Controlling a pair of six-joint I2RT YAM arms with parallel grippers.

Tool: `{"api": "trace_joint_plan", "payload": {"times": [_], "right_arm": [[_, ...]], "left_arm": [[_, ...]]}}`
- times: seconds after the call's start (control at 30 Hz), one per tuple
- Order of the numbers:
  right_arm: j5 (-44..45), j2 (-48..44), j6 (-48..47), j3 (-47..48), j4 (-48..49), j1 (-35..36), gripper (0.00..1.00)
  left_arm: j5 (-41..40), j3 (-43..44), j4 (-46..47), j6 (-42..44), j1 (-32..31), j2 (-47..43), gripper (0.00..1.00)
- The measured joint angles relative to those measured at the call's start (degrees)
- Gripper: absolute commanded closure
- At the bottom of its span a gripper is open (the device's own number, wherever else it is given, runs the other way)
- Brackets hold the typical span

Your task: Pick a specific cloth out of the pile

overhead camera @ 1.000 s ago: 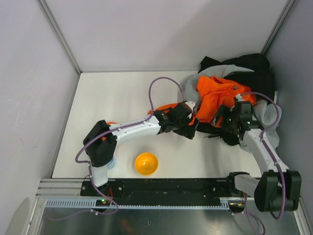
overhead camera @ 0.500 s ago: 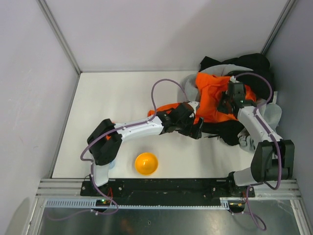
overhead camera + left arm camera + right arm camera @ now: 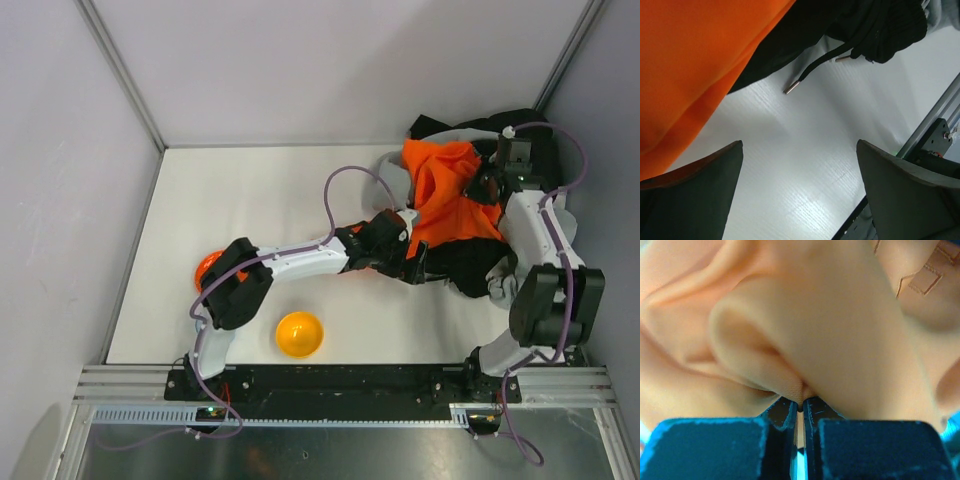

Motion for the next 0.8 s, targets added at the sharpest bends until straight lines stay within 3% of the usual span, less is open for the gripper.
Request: {"api": "trace_joint_plan", "payload": {"times": [0.3,0.8], "right_arm": [[-14.0,17.6,1.8,1.6,0.0,-7.9,1.00],[-17.5,14.0,1.7,-2.8,3.5,-9.3,0.93]], "left_arm": [[2.2,6.6,1.3,0.0,0.0,5.5,0.01],[8.1,16.7,1.7,-2.1,-0.7,16.1,0.02]]}}
